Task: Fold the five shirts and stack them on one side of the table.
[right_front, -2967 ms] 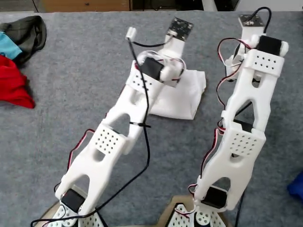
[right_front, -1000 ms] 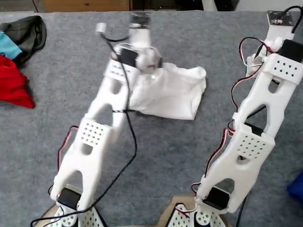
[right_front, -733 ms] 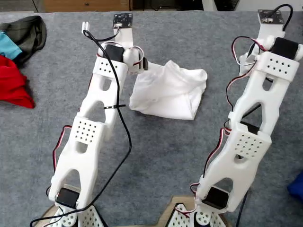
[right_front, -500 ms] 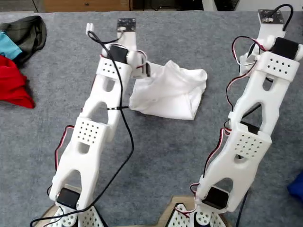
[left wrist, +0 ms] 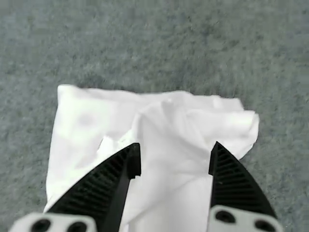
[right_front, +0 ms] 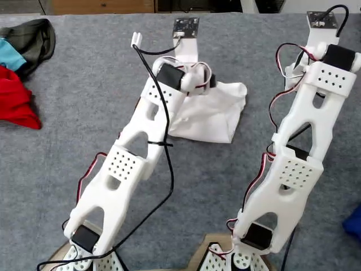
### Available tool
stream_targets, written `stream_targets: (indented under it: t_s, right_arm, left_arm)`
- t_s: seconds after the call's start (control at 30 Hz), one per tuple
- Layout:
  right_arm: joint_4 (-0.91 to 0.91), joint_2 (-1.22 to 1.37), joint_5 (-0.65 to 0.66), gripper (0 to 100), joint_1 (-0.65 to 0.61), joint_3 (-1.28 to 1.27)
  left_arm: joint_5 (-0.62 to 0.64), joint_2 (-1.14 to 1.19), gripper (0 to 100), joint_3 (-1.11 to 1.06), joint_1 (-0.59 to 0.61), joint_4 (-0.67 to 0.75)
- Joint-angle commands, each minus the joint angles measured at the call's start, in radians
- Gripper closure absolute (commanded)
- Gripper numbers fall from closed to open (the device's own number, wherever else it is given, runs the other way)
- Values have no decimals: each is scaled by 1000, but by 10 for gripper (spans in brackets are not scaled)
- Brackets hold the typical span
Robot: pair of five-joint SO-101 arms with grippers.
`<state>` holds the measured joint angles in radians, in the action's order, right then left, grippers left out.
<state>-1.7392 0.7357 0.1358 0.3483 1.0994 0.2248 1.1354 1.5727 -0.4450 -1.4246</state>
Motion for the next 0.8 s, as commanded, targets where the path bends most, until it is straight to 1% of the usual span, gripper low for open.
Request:
stream_targets:
  t_s: [0.0, 0.07, 0.17, 0.33, 0.37, 0.5, 0.57, 0.7, 0.77]
  right_arm:
    - [3, -7, 9, 774, -13, 1]
    - [6, -7, 9, 774, -13, -2]
    - [6, -7, 9, 774, -13, -2]
    - [8, -7, 9, 774, -10, -1]
    - [8, -7, 9, 774, -10, -1]
    - [8, -7, 9, 774, -10, -2]
    - [9, -7, 9, 774, -10, -2]
    - [15, -5, 9, 774, -8, -4]
    - [15, -5, 9, 774, -8, -4]
  left_arm:
    - [9, -12, 761, -21, 3, 155]
    - [6, 31, 762, -52, 5, 238]
    - [5, 79, 762, -55, 5, 299]
    - [9, 114, 768, -60, 5, 304]
    - [9, 114, 790, -61, 5, 304]
    - [6, 113, 927, -55, -2, 304]
    - [5, 113, 976, -55, -6, 304]
    - [6, 113, 981, -55, -9, 298]
    - [6, 111, 981, -37, -14, 267]
